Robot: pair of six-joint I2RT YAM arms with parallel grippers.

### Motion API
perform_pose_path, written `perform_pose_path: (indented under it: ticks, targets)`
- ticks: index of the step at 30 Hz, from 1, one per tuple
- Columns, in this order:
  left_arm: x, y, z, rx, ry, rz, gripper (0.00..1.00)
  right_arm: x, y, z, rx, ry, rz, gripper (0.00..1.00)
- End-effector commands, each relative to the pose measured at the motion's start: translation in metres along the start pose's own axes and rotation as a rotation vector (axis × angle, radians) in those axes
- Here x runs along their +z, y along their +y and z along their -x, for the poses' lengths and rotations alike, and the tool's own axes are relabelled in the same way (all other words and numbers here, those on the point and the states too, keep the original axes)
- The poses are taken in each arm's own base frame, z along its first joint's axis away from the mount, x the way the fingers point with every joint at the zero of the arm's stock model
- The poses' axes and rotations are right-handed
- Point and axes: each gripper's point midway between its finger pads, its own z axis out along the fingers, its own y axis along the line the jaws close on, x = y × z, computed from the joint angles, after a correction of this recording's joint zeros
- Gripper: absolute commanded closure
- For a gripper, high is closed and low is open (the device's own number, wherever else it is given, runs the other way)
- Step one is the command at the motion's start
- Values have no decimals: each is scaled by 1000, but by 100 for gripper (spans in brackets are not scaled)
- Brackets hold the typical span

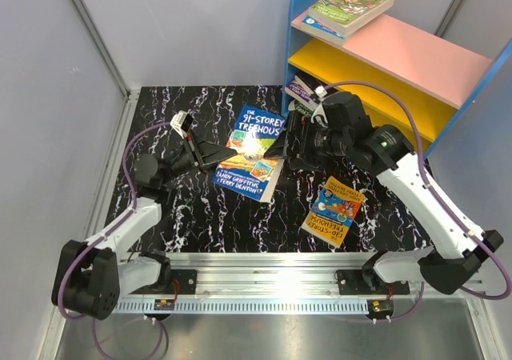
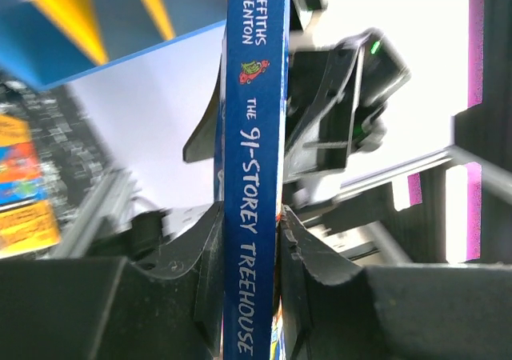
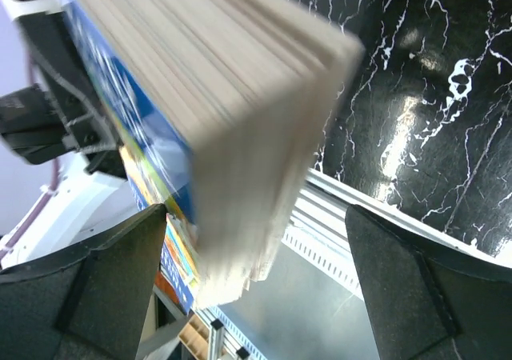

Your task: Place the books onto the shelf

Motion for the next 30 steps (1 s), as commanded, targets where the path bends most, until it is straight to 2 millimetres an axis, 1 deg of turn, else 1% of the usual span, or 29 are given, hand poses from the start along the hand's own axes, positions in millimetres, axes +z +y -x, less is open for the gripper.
perform_pose_path:
  ticks: [1,2,4,7,10,17,19,20,21,22,23,24,25,26,27,28,29,30]
  targets:
    - [-8,-74,9,31,-91,-315,100,-19,8,11,14,-79,25,0]
    - [-8,-71,13,-12,-98,-324,100,-21,13,12,18,-87,46,0]
    - [-8,-74,15,-18,-105,-349,100,-27,24,14,37,-106,103,0]
    - [-2,-73,14,-29,-93,-342,100,-32,37,17,52,-133,172,0]
    - [8,-73,7,-37,-67,-347,100,-31,44,20,54,-139,209,0]
    - [21,-76,0,-84,-51,-415,100,-18,47,23,64,-113,221,1]
    - [21,-80,-2,-87,-51,-447,100,-21,48,22,60,-116,224,3]
    - [22,-77,-2,-100,-48,-442,100,-22,47,21,61,-117,223,6]
    - [23,-78,-2,-96,-46,-445,100,-23,46,21,62,-121,217,23]
    - [25,-75,-3,-101,-40,-434,100,-28,46,21,59,-130,219,33]
    - [25,-74,-4,-89,-38,-426,100,-30,45,21,60,-136,213,49]
    - [26,-73,-6,-82,-31,-414,100,-34,44,21,59,-147,201,72]
    - [30,-65,-7,-73,-18,-373,100,-39,43,20,56,-155,195,83]
    - [32,-61,-8,-65,-13,-350,100,-42,42,21,52,-162,185,89]
    - [33,-63,-10,-46,-3,-334,100,-51,40,23,43,-181,158,95]
    - [39,-47,-11,-34,10,-252,100,-55,37,25,39,-193,138,100]
    - [42,-48,-11,-6,19,-225,100,-60,36,27,32,-206,118,100]
    - [42,-52,-14,28,26,-202,99,-73,32,30,13,-230,77,100]
